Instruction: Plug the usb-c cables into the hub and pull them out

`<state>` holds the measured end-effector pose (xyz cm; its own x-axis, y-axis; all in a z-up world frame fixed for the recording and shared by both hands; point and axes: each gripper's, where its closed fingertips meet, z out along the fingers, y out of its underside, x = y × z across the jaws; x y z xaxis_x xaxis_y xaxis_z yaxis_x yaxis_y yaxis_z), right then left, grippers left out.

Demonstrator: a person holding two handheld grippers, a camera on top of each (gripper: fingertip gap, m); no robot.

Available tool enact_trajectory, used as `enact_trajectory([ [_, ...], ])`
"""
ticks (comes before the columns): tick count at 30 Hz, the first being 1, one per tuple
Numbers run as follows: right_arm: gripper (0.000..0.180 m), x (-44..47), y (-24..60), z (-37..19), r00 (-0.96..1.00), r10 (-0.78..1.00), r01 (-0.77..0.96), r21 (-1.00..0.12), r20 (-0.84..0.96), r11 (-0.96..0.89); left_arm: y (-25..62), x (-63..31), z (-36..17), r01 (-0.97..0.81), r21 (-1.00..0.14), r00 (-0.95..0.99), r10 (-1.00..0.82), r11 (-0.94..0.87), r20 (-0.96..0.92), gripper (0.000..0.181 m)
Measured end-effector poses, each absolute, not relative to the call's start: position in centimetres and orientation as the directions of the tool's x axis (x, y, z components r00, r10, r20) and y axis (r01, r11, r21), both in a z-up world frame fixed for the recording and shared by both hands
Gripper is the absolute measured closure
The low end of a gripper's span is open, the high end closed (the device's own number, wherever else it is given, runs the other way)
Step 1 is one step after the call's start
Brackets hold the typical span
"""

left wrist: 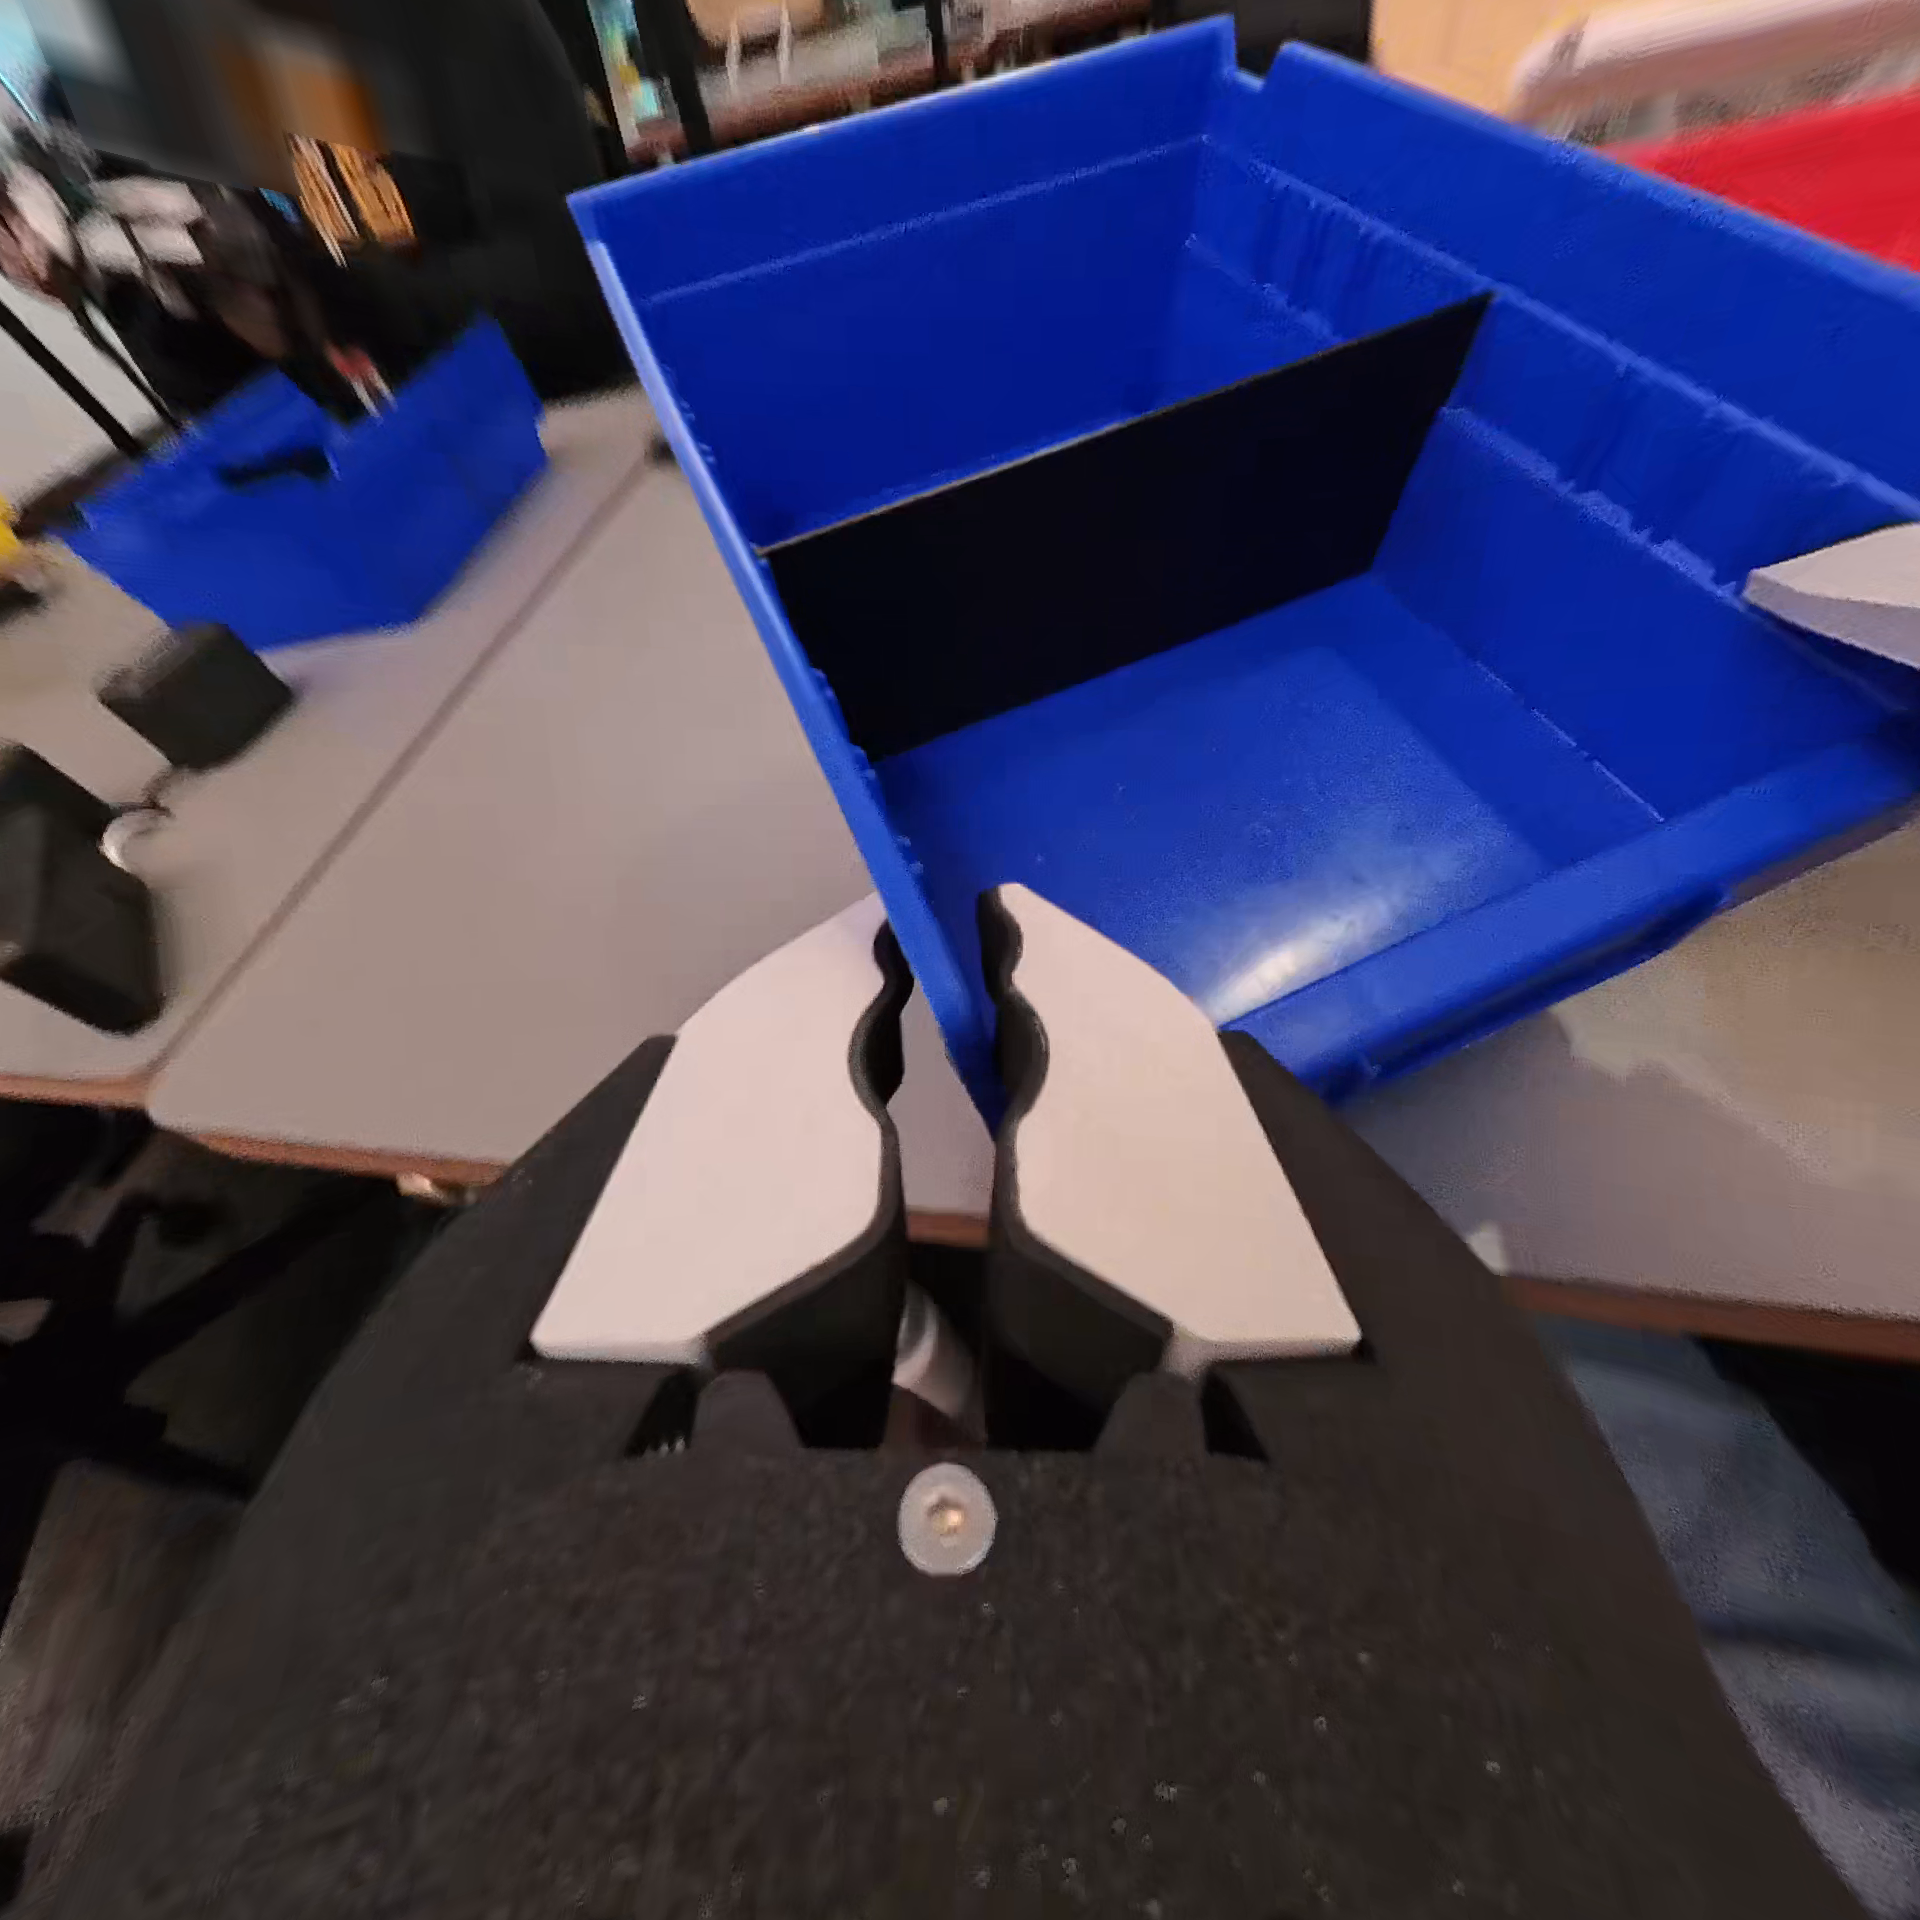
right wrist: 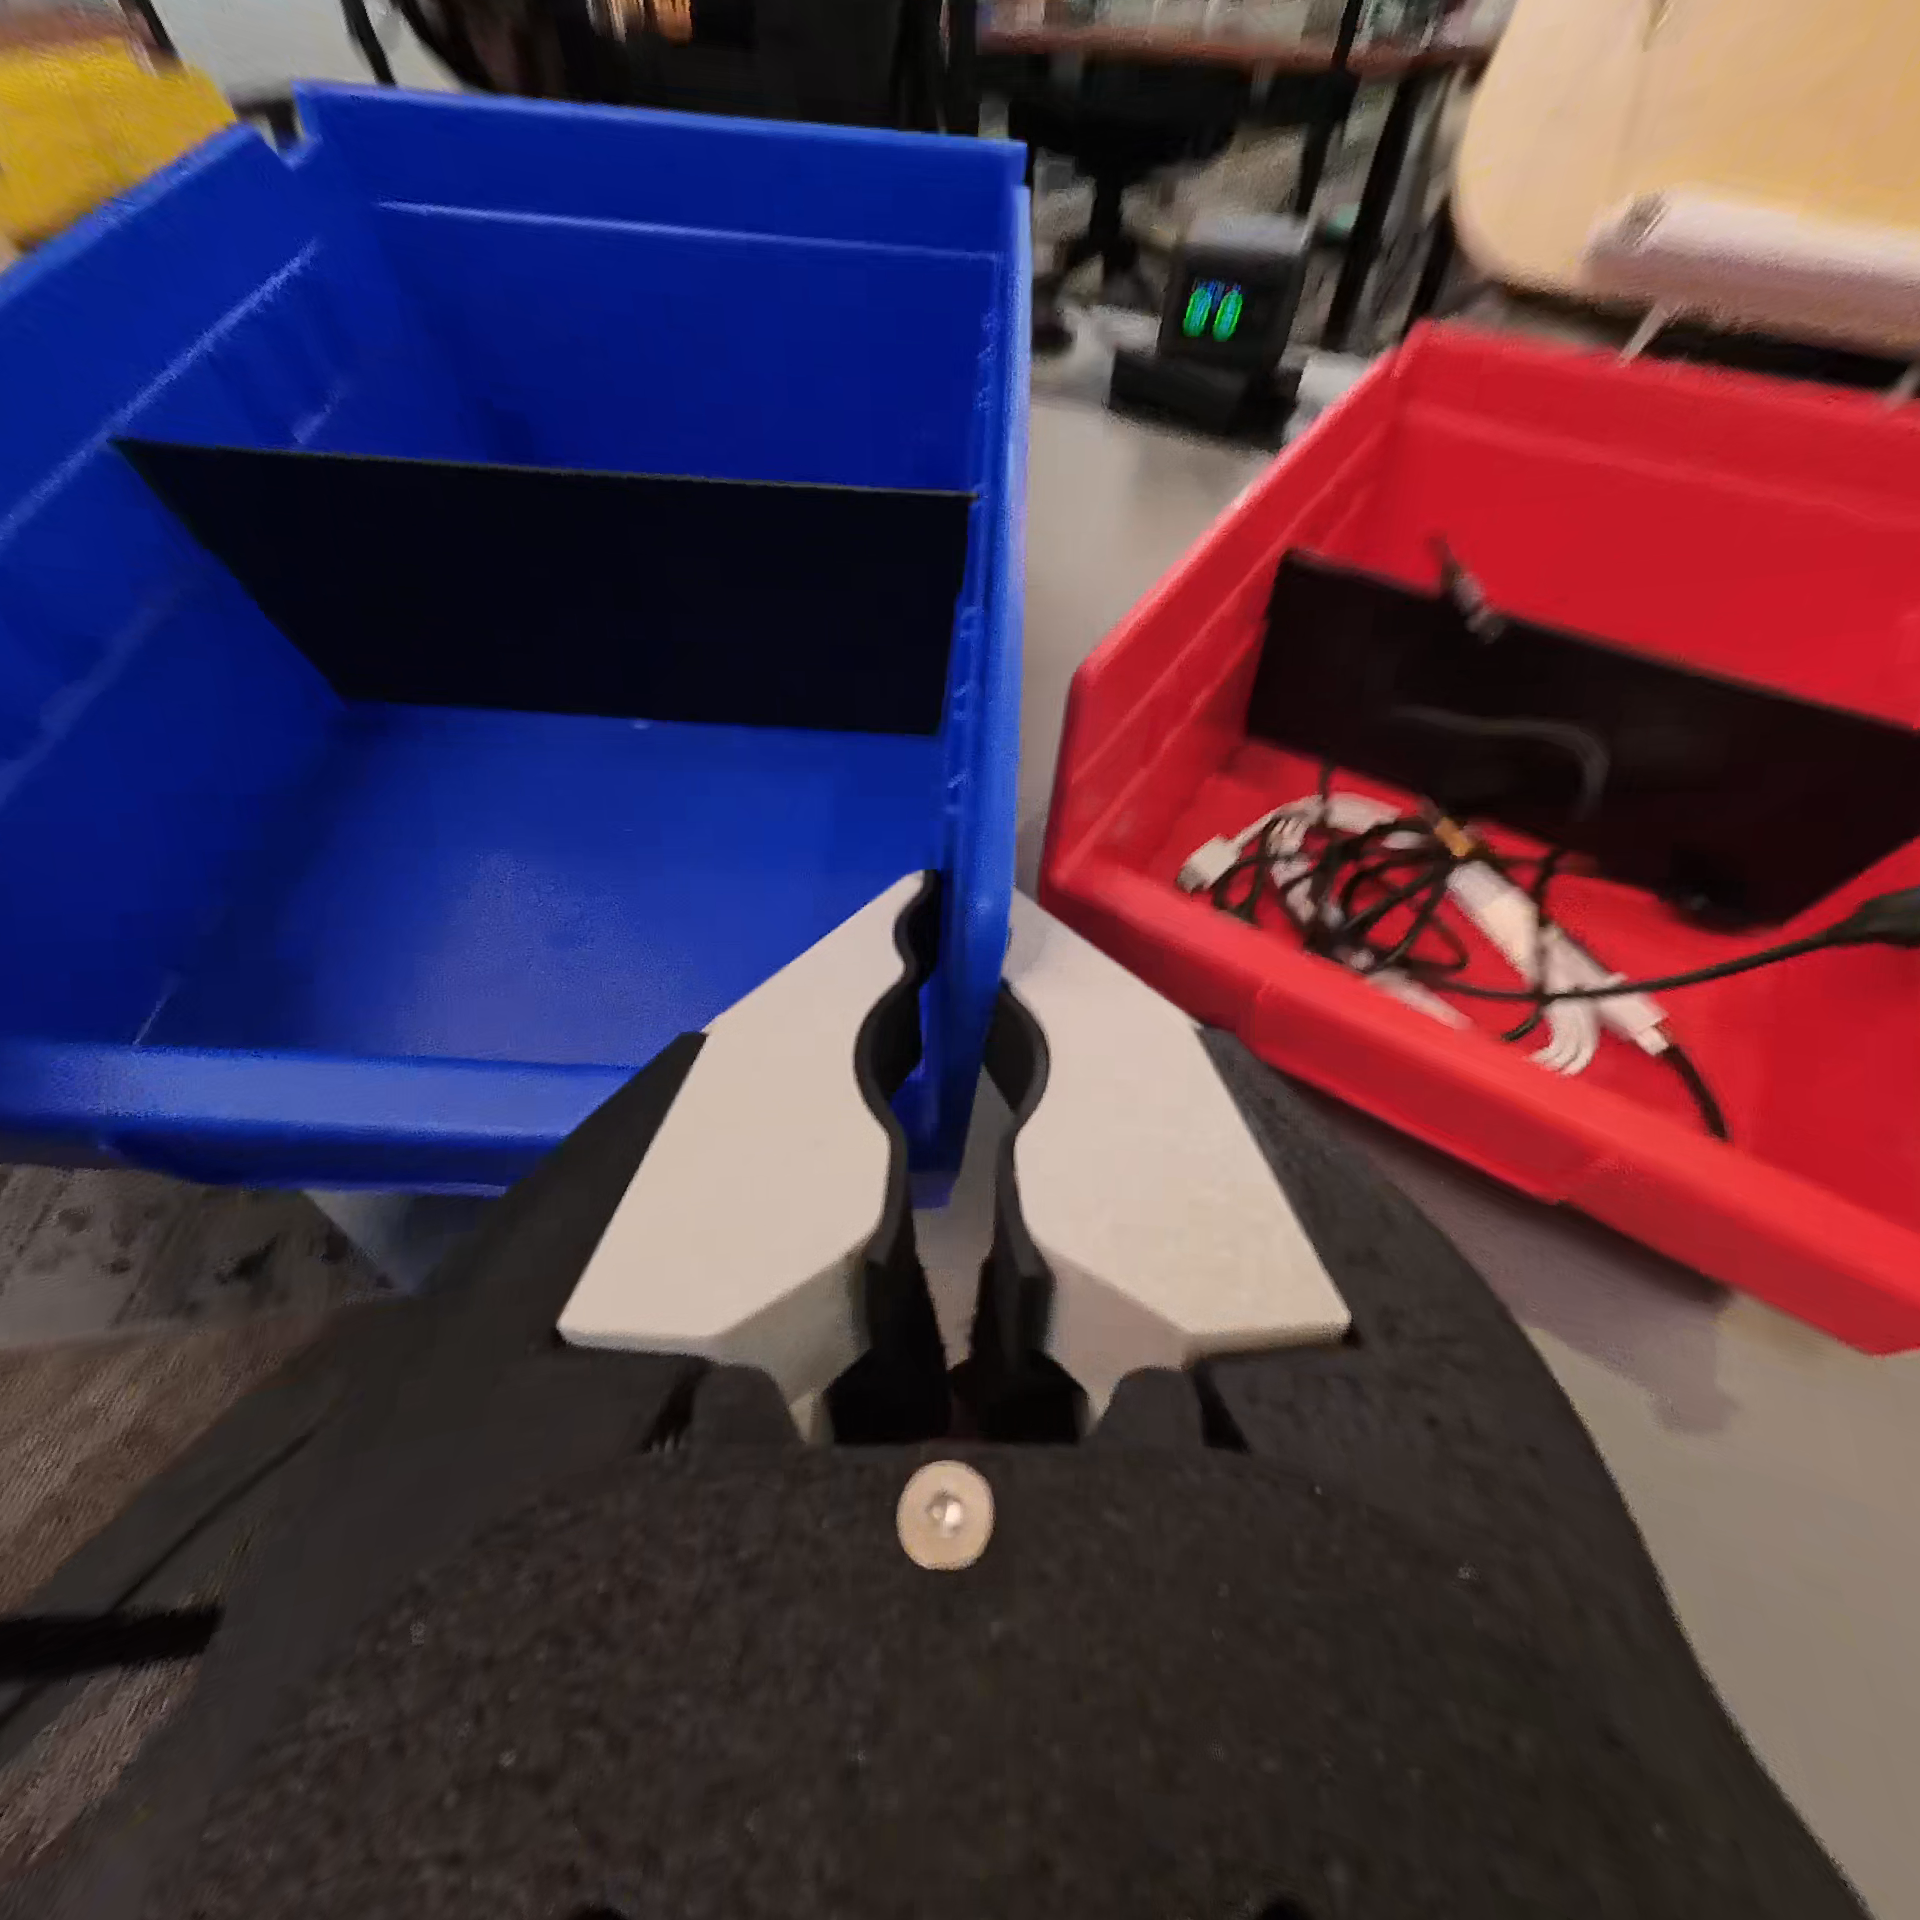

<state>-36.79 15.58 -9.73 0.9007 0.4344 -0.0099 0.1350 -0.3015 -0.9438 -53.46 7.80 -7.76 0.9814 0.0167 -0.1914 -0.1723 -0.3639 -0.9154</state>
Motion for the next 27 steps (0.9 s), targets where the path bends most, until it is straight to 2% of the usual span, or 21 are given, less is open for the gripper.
enact_trajectory([
  [3,0.176,-33.9,15.4,-4.3,0.919,0.390,0.114,-0.983,0.048,-0.146,8.5,-50.6,-3.0,-0.217,-0.952,0.975,0.005,-0.217,-0.223,0.170],
  [7,0.176,-25.3,15.5,2.4,0.963,0.259,0.077,-0.997,0.080,0.023,11.6,-42.6,3.3,-0.258,-0.966,0.959,-0.121,-0.015,-0.255,0.169],
  [10,0.177,-16.6,15.7,5.2,0.992,0.109,0.055,-0.995,0.063,0.078,14.6,-34.1,6.1,-0.155,-0.983,0.945,-0.274,0.100,-0.177,0.170],
  [12,0.177,-10.6,15.6,5.8,0.999,0.023,0.027,-0.994,0.030,0.104,16.7,-28.1,6.4,-0.086,-0.990,0.924,-0.363,0.108,-0.120,0.171],
  [16,0.176,1.7,16.7,2.8,0.983,-0.164,0.087,-0.996,0.086,-0.001,20.1,-16.0,2.8,-0.114,-0.993,0.884,-0.455,0.021,-0.111,0.172],
  [19,0.176,8.9,17.6,-2.4,0.985,-0.169,-0.049,-0.991,-0.027,-0.128,20.8,-8.9,-1.6,-0.094,-0.991,0.861,-0.507,-0.095,-0.033,0.170],
  [21,0.177,12.1,17.5,-5.9,0.982,-0.172,-0.113,-0.978,-0.083,-0.174,20.8,-5.8,-4.8,-0.114,-0.981,0.858,-0.513,-0.154,-0.019,0.171],
  [27,0.176,16.9,17.0,-11.8,0.978,-0.208,-0.086,-0.932,-0.012,-0.351,21.1,-1.3,-11.7,-0.169,-0.937,0.833,-0.552,-0.307,0.031,0.170],
])
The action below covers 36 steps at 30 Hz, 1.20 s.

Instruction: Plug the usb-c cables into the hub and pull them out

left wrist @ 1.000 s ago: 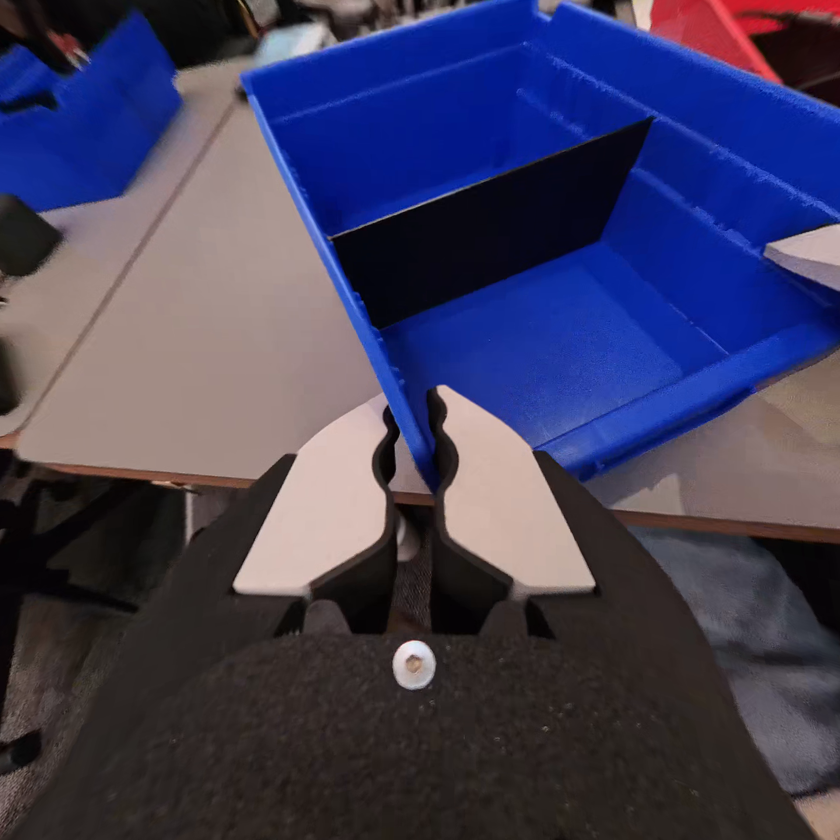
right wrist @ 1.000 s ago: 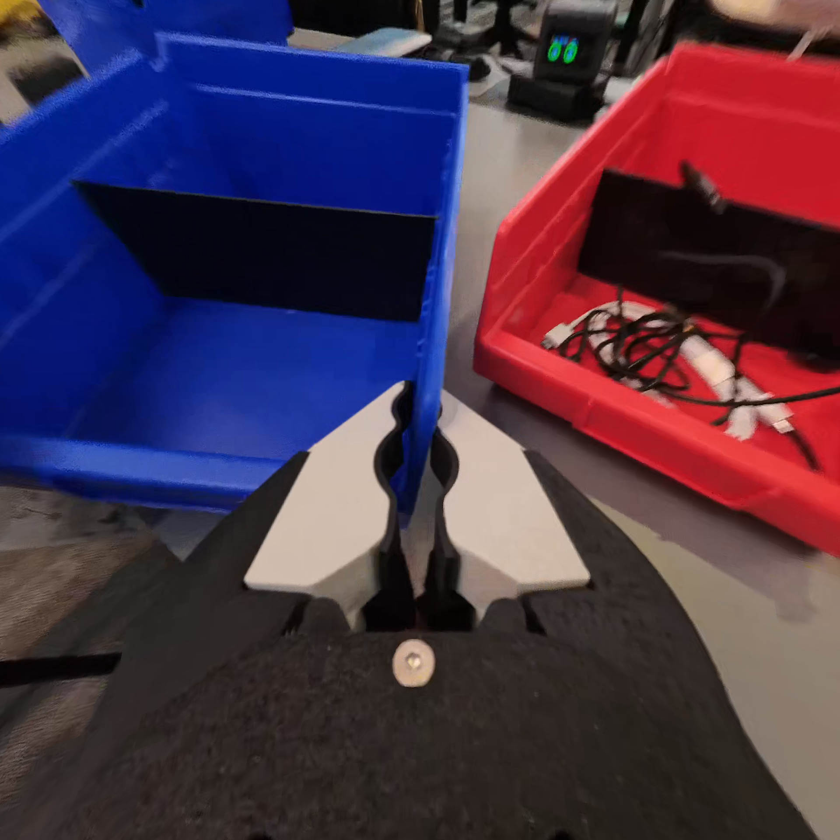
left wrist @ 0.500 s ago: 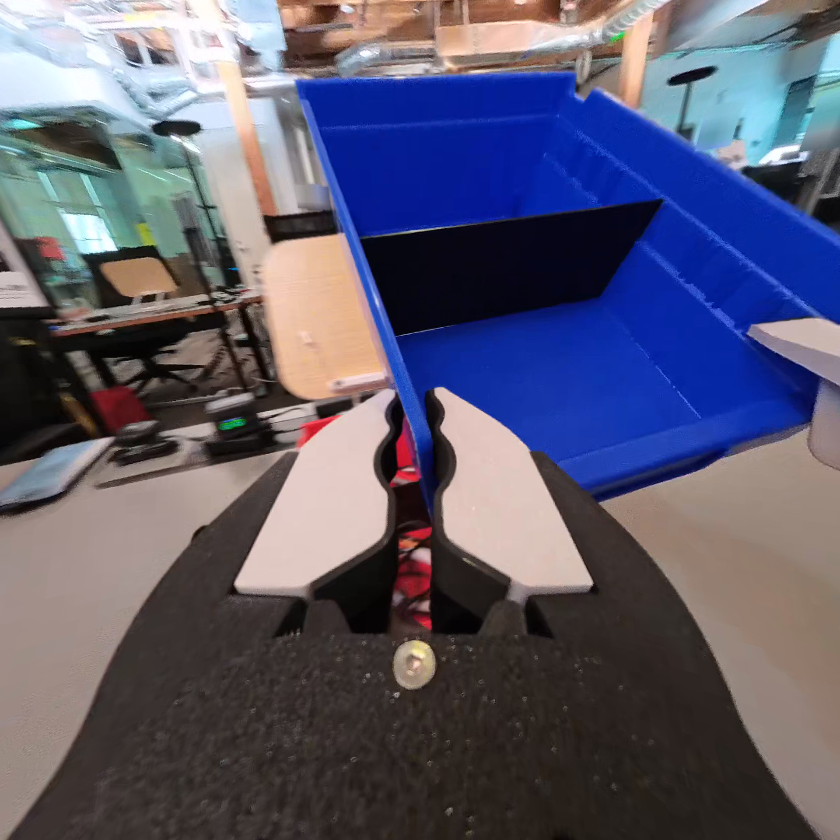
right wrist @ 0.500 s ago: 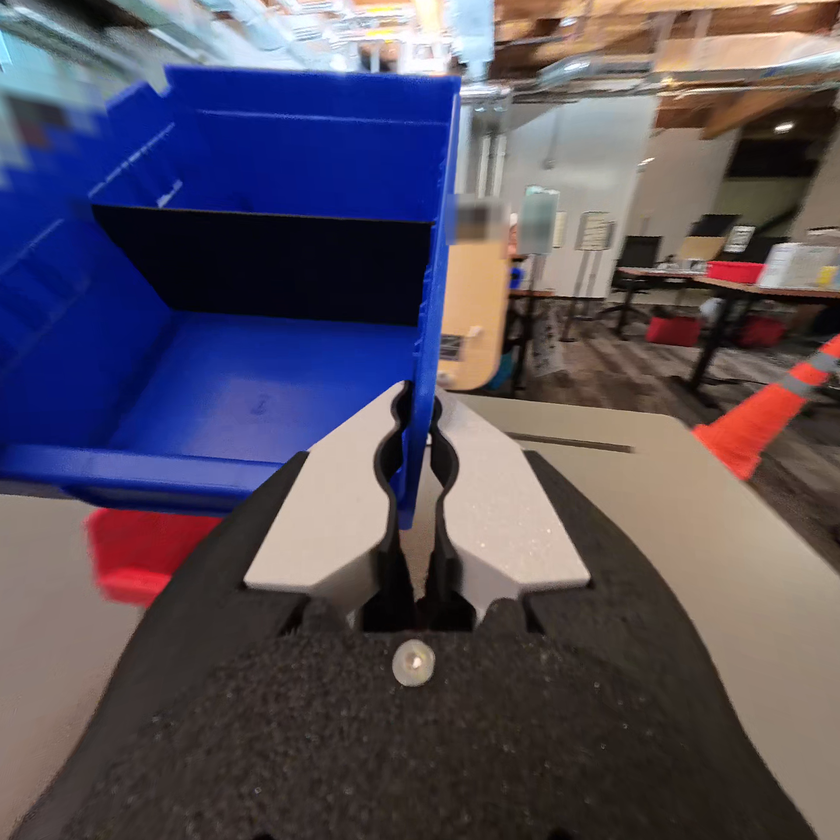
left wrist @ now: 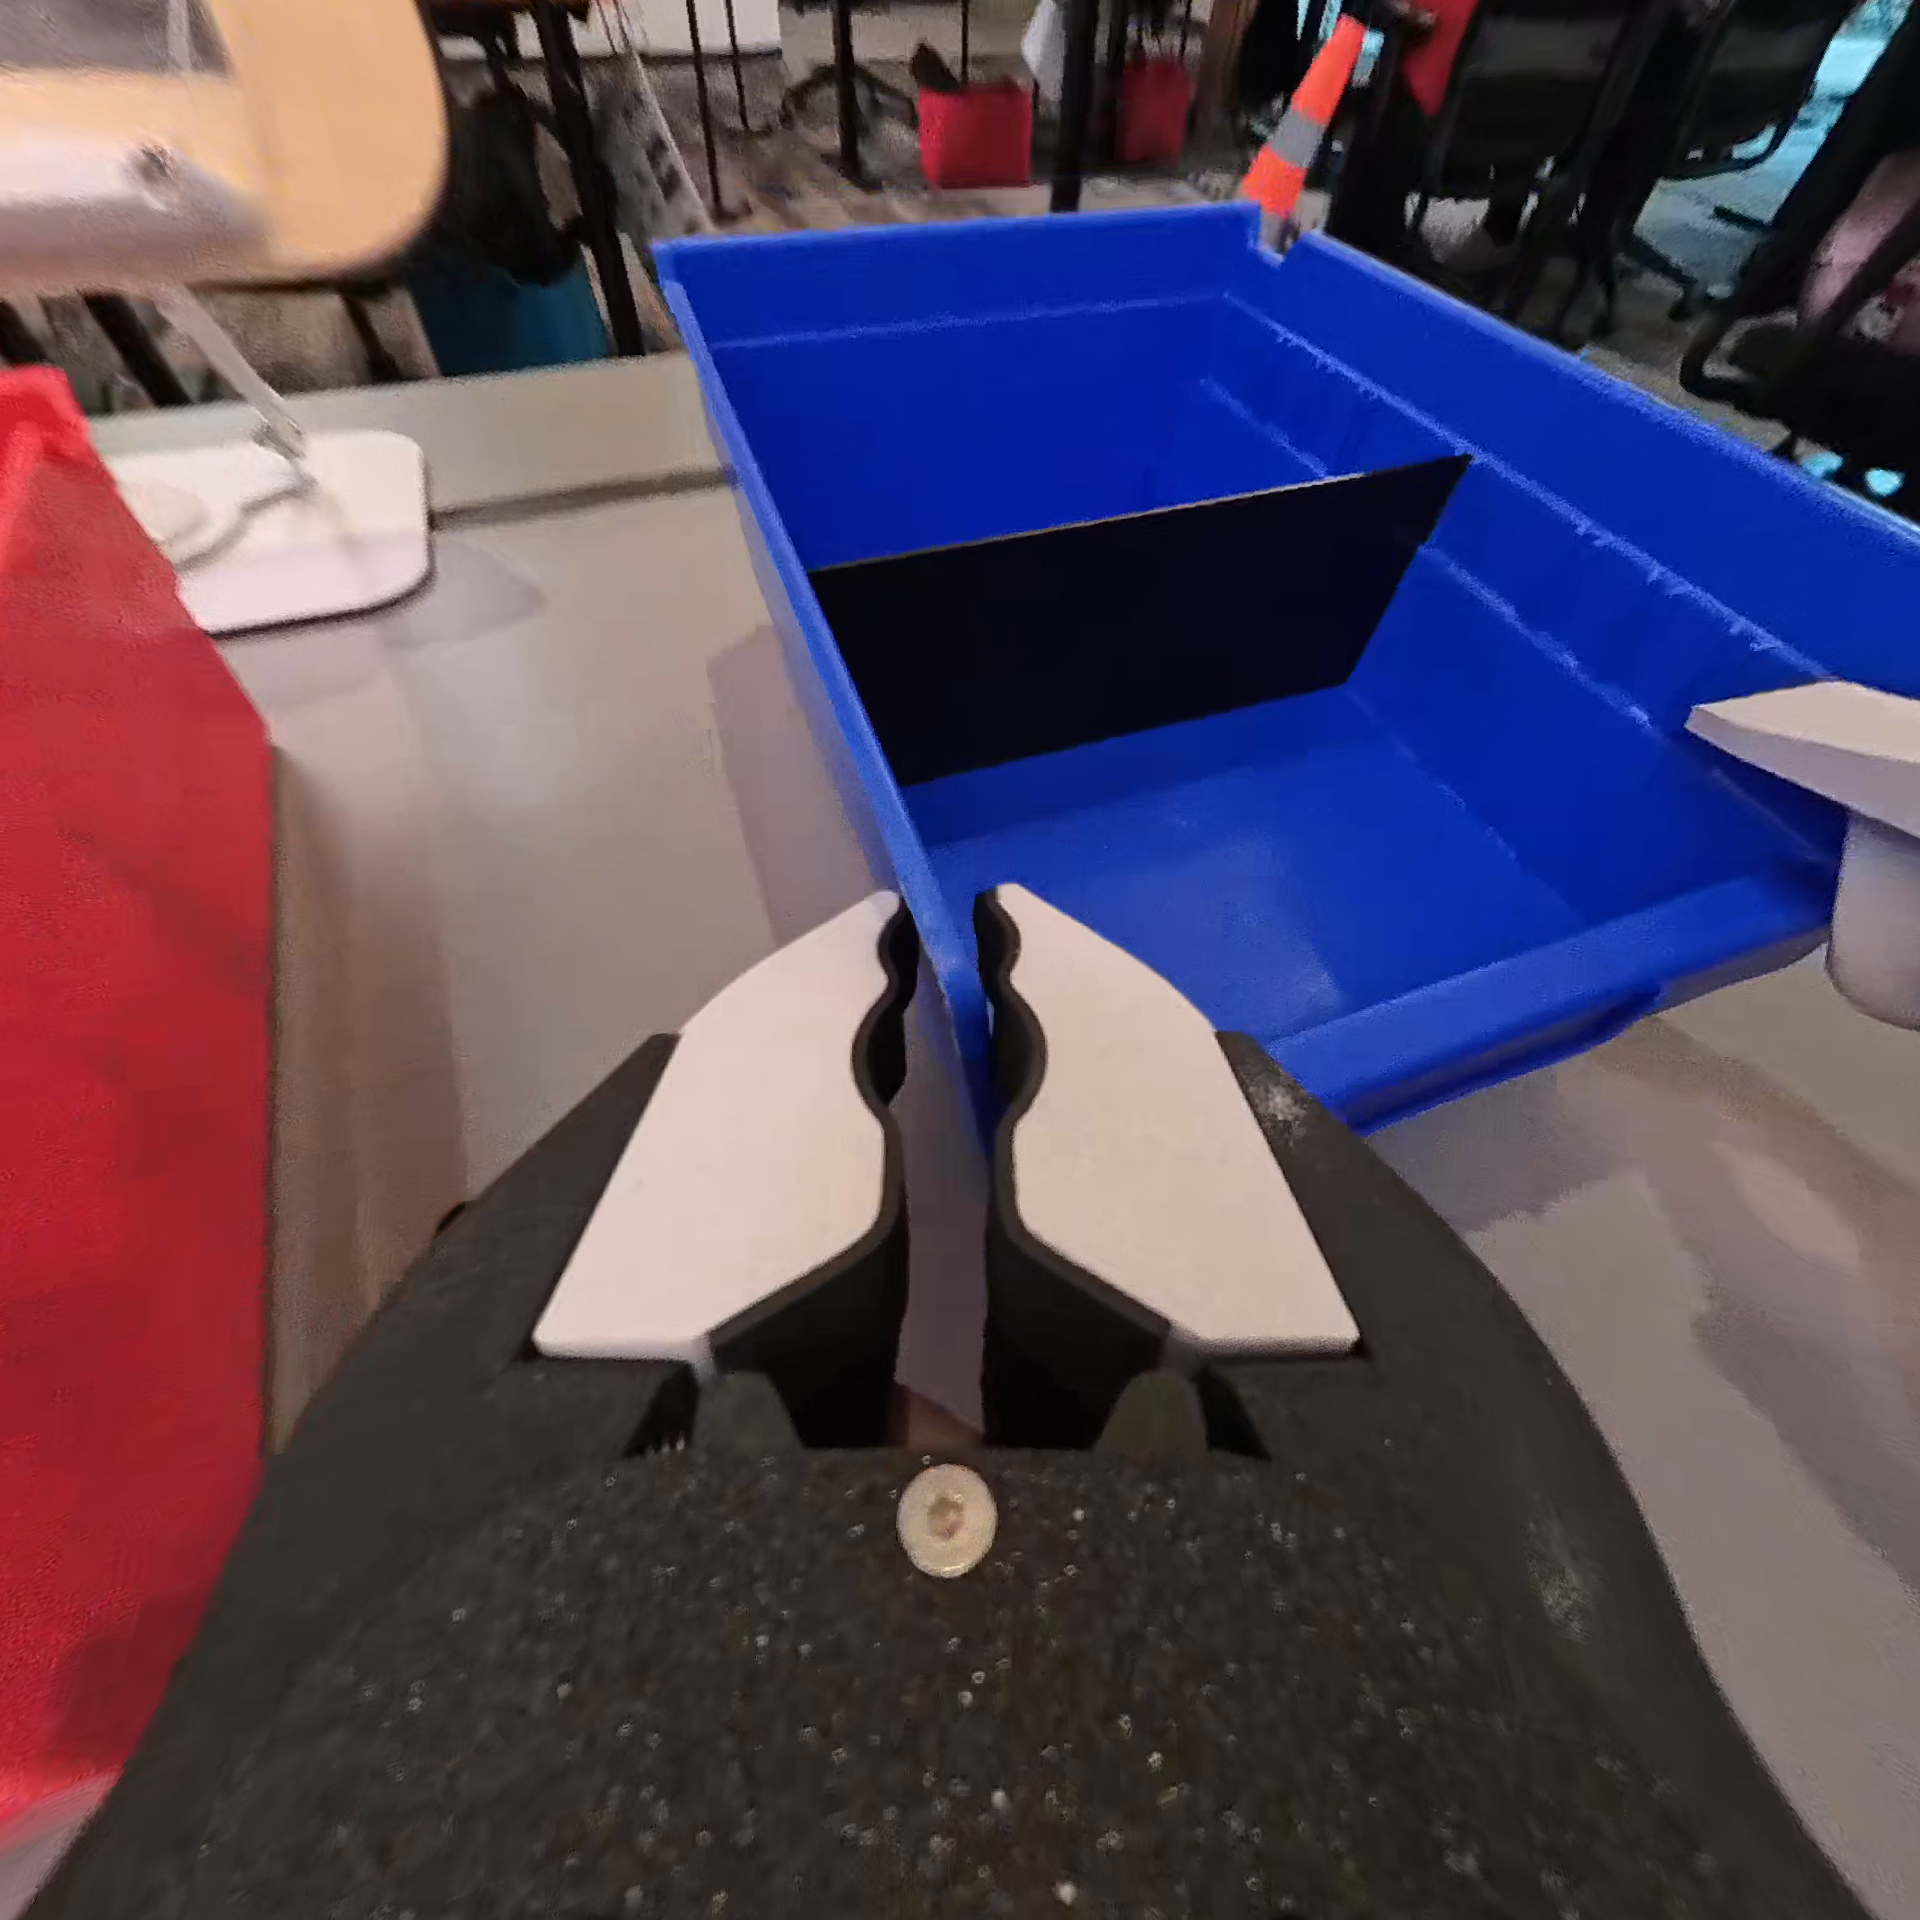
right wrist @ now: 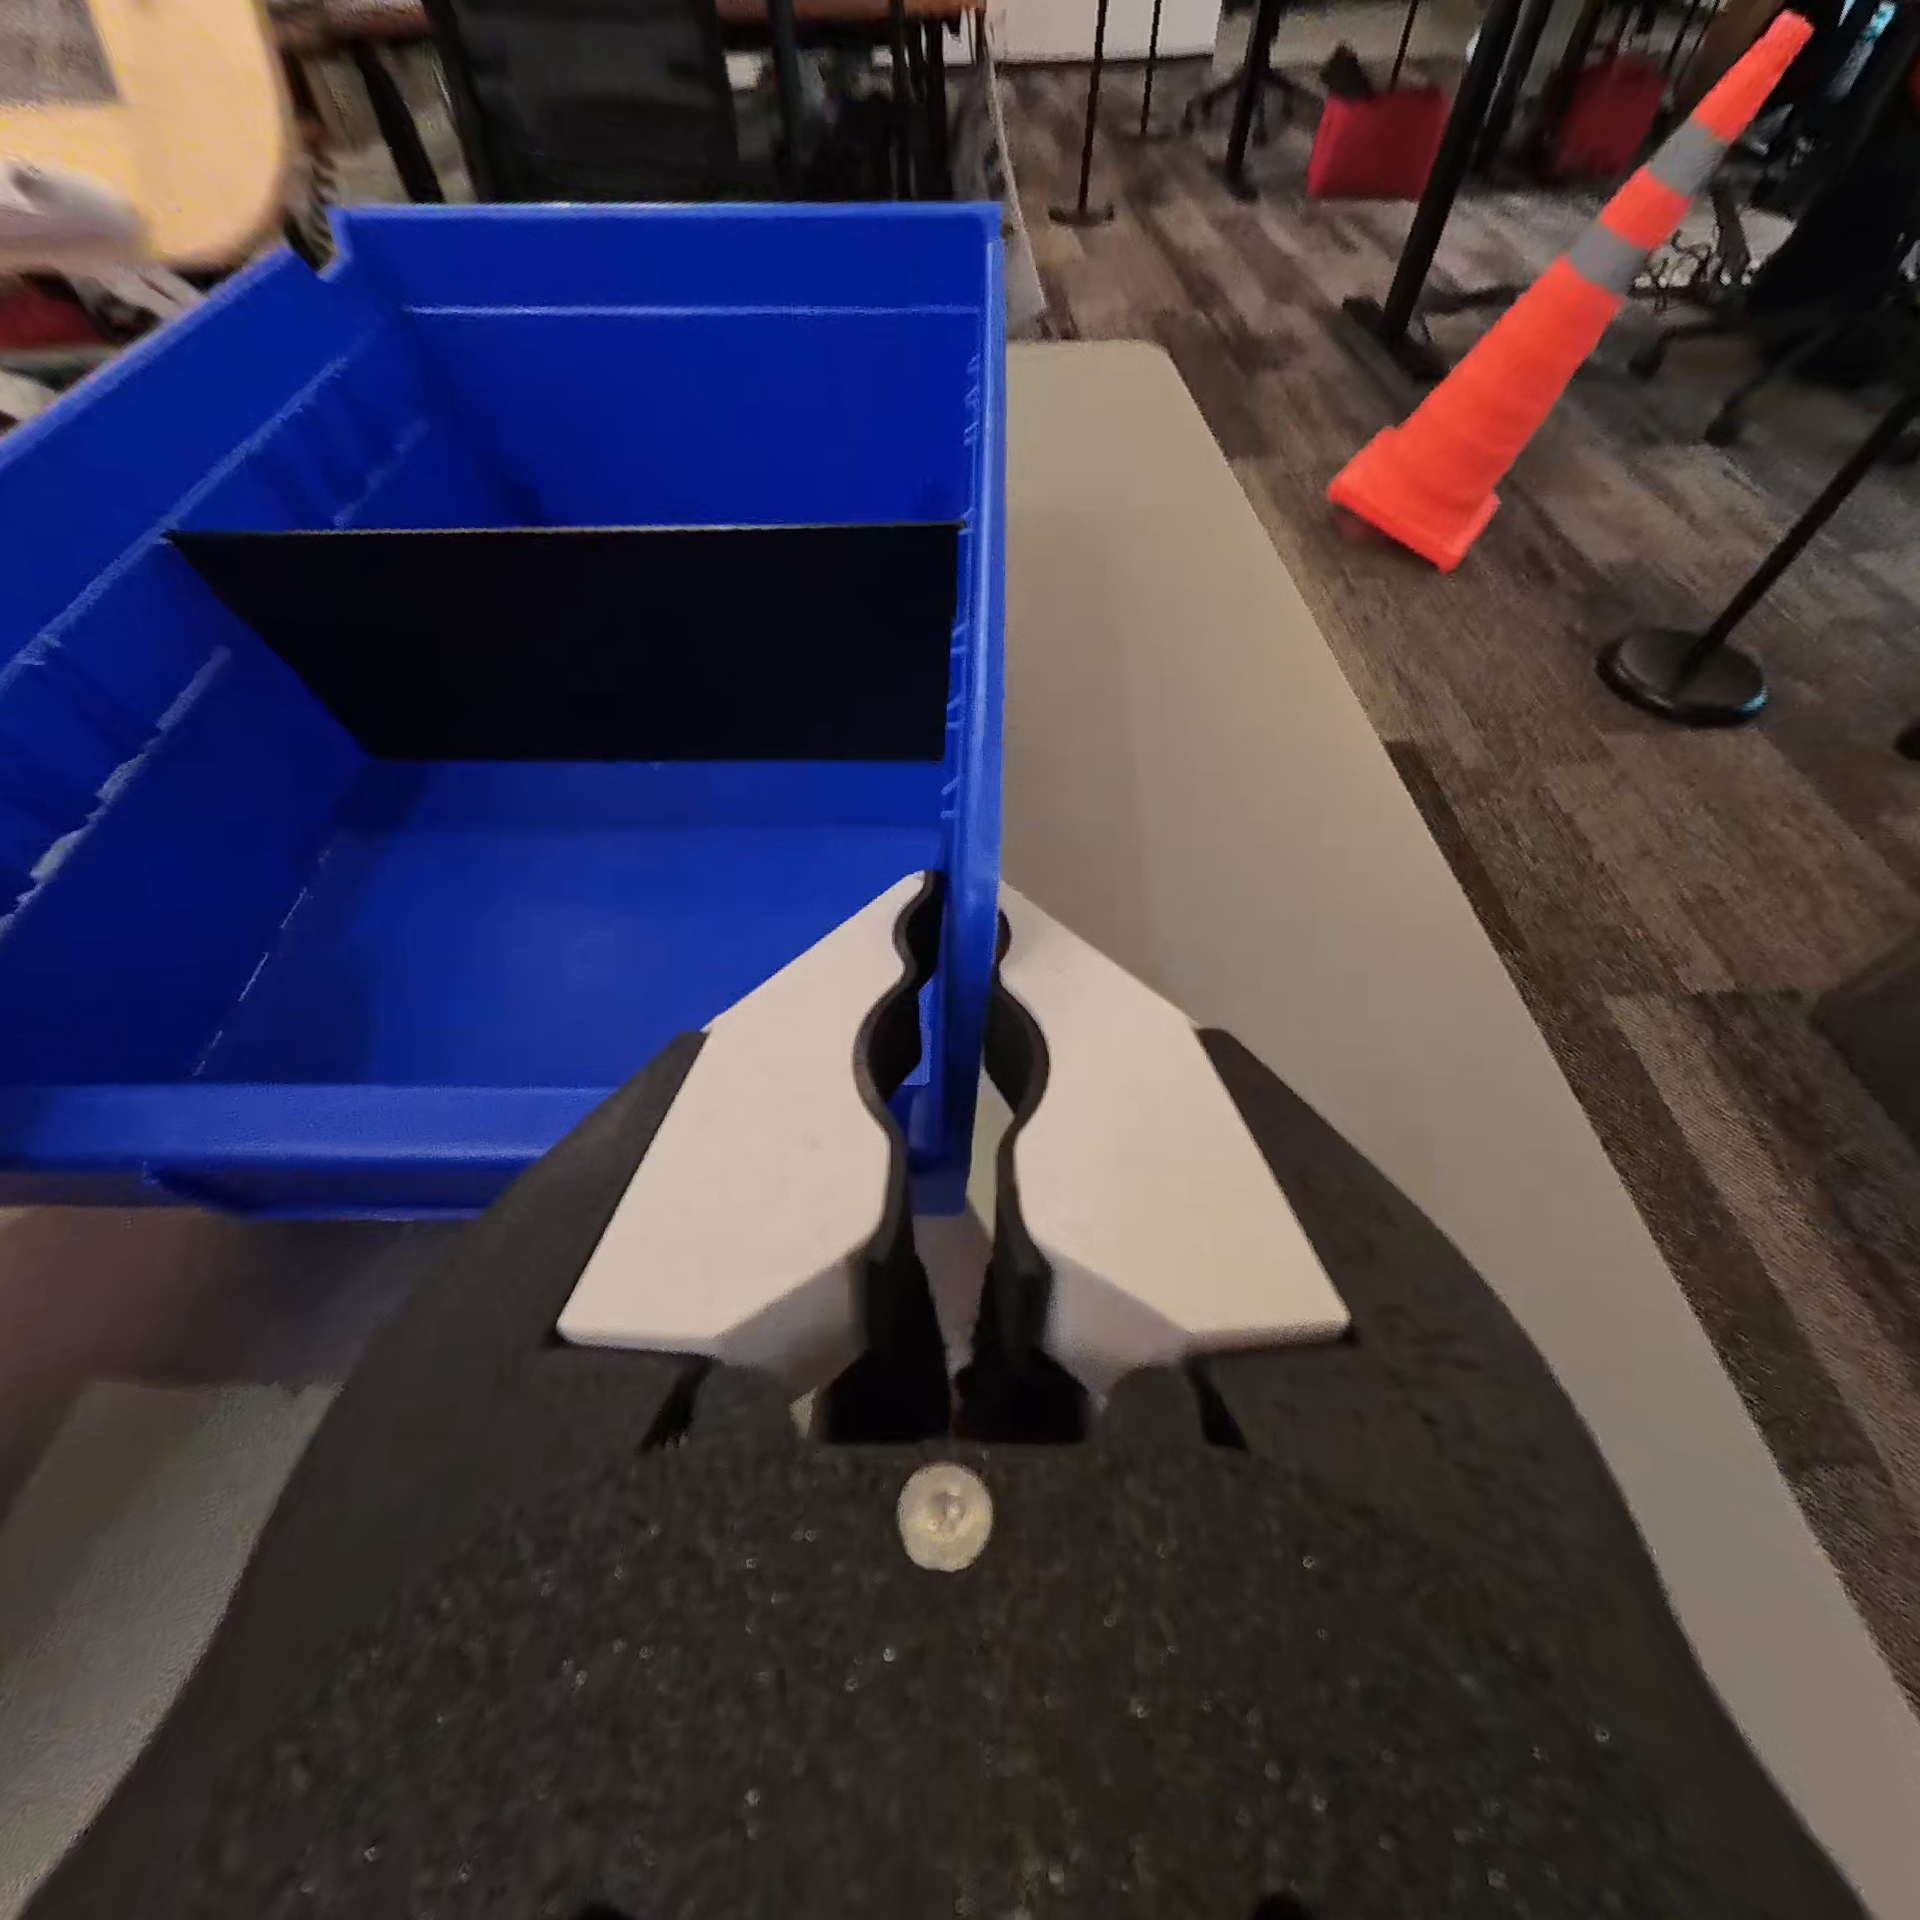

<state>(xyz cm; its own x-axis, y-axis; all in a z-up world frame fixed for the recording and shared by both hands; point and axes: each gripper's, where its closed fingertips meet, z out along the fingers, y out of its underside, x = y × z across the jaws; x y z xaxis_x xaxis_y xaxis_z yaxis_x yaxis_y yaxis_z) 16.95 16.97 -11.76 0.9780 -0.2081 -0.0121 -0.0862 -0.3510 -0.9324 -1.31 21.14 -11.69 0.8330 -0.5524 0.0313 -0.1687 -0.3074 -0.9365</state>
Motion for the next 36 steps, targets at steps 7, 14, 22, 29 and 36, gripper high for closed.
enact_trajectory([
  [7,0.173,17.7,17.9,-13.9,0.981,-0.182,-0.020,-0.912,0.060,-0.409,20.9,-0.6,-12.5,-0.074,-0.912,0.777,-0.597,-0.404,0.201,0.156],
  [14,0.158,19.5,18.5,-13.7,0.960,-0.276,-0.065,-0.923,0.045,-0.379,16.5,-8.3,-6.5,-0.053,-0.956,0.667,-0.723,-0.288,0.181,0.137],
  [22,0.143,12.0,16.9,-3.3,0.976,-0.207,-0.071,-0.997,-0.070,0.002,21.7,-34.7,-5.8,-0.020,-0.990,0.949,-0.315,-0.142,0.026,0.134],
  [29,0.137,-15.4,20.2,-7.6,0.919,0.305,-0.185,-0.957,-0.248,-0.222,23.9,-34.7,-12.1,0.011,-0.910,0.891,-0.408,-0.415,0.197,0.133],
  [36,0.146,-17.4,23.3,-13.9,0.990,0.087,-0.070,-0.914,-0.114,-0.400,24.5,-34.3,-15.2,-0.104,-0.863,0.895,-0.424,-0.494,0.135,0.164],
])
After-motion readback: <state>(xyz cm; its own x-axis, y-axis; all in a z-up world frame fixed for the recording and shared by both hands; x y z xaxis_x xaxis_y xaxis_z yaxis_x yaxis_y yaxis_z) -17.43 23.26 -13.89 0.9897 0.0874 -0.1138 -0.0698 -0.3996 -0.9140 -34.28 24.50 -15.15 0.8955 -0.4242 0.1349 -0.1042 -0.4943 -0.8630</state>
